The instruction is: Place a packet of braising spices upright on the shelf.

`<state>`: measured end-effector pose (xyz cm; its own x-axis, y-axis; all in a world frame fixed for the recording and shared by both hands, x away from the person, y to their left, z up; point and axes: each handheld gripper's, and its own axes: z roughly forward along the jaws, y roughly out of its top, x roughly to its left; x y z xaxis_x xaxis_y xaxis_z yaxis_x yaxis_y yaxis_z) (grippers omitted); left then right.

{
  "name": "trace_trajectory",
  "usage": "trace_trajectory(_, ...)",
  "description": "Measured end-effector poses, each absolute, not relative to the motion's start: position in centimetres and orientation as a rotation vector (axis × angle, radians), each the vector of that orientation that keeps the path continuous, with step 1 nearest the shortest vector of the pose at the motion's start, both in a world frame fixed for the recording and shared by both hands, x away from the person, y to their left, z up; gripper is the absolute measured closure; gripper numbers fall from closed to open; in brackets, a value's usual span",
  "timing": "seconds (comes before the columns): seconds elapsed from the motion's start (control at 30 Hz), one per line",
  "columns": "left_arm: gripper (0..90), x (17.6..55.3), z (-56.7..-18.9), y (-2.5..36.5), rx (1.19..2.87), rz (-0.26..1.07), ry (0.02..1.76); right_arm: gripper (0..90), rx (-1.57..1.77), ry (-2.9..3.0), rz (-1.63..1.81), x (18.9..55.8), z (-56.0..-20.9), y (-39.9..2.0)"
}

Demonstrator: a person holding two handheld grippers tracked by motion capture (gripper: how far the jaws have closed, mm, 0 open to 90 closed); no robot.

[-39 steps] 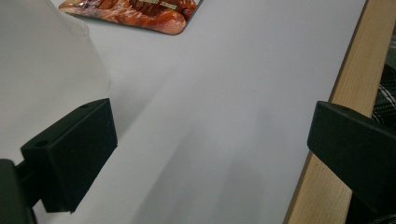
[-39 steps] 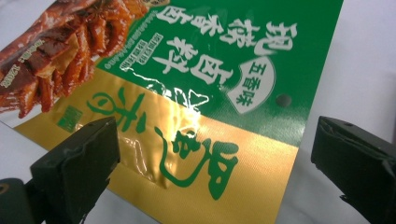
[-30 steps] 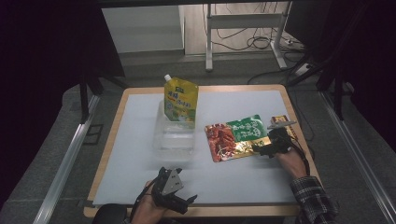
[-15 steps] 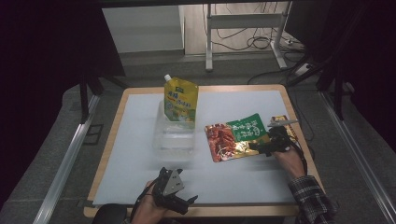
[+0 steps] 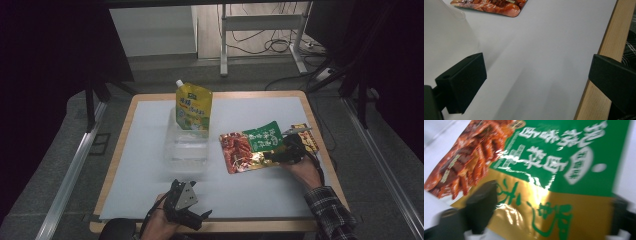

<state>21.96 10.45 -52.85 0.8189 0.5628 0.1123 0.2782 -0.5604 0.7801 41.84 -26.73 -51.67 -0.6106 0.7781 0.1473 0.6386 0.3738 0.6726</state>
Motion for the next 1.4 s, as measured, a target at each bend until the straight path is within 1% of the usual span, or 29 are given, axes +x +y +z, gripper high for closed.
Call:
trace_trajectory(0.07, 1.4, 22.0, -52.9, 10.4, 2.191, 0.45, 0.613, 36.7, 1.308, 2.408, 1.043, 41.9, -51.3, -27.0)
trace_trajectory(0.1, 1.4, 22.0, -52.9, 10.4, 2.192, 0.451, 0.613, 45.9, 1.323, 2.396, 1.052, 41.9, -51.1, -27.2)
trace_trajectory(0.2, 1.5, 21.9, -52.9, 10.4, 2.195, 0.453, 0.612, 66.0, 1.317, 2.402, 1.044, 41.8, -51.0, -27.4)
trace_trajectory(0.27, 1.5, 21.9, -52.9, 10.3, 2.198, 0.454, 0.61, 75.1, 1.303, 2.406, 1.018, 41.7, -51.0, -27.3)
trace_trajectory(0.33, 1.5, 21.9, -52.9, 10.3, 2.2, 0.455, 0.609, 80.4, 1.296, 2.408, 0.987, 41.7, -50.9, -27.2)
trace_trajectory(0.4, 1.5, 21.9, -52.9, 10.3, 2.202, 0.455, 0.608, 81.4, 1.32, 2.405, 0.99, 41.7, -50.8, -27.2)
trace_trajectory(0.5, 1.5, 21.9, -53.0, 10.3, 2.203, 0.457, 0.607, 77.0, 1.348, 2.412, 0.992, 41.7, -50.8, -27.1)
trace_trajectory(0.53, 1.5, 21.9, -53.0, 10.2, 2.203, 0.458, 0.607, 77.0, 1.358, 2.417, 0.995, 41.8, -50.8, -27.1)
trace_trajectory(0.57, 1.5, 21.9, -53.0, 10.2, 2.204, 0.458, 0.606, 79.0, 1.356, 2.417, 0.99, 41.8, -50.8, -27.1)
trace_trajectory(0.6, 1.5, 21.9, -53.0, 10.2, 2.205, 0.459, 0.606, 83.2, 1.344, 2.419, 0.977, 41.8, -50.7, -27.1)
trace_trajectory(0.77, 1.6, 21.9, -53.0, 10.2, 2.208, 0.465, 0.604, 88.6, 1.291, 2.427, 0.981, 41.5, -50.3, -27.0)
trace_trajectory(1.4, 1.7, 22.0, -52.9, 10.4, 2.204, 0.472, 0.615, 88.1, 1.195, 2.333, 1.109, 40.8, -47.9, -26.7)
